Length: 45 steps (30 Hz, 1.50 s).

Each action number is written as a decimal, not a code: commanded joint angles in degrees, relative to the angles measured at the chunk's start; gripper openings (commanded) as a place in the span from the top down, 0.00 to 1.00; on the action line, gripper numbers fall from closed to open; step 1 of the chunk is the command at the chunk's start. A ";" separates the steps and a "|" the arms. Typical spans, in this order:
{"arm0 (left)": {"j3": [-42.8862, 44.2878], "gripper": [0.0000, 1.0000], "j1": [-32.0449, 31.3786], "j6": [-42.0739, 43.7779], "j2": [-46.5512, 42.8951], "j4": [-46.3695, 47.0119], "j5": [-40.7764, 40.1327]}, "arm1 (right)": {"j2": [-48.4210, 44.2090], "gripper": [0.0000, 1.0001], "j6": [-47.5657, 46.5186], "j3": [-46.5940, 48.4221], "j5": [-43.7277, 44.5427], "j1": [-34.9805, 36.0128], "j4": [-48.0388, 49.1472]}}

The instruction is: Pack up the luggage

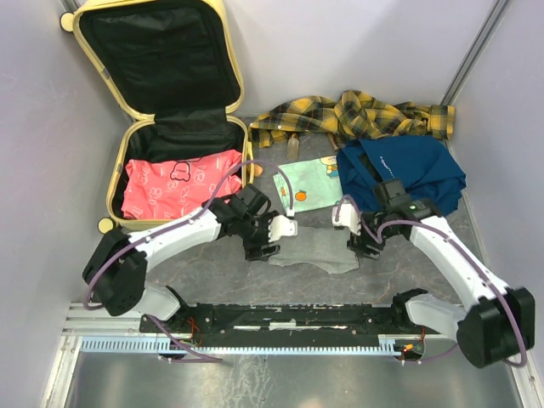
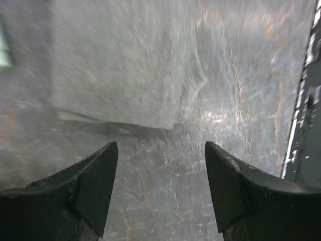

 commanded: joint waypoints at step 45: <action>28.62 0.97 -5.28 -2.82 20.18 -3.65 -0.85 | 5.75 0.22 29.00 20.28 -11.13 -31.91 -7.71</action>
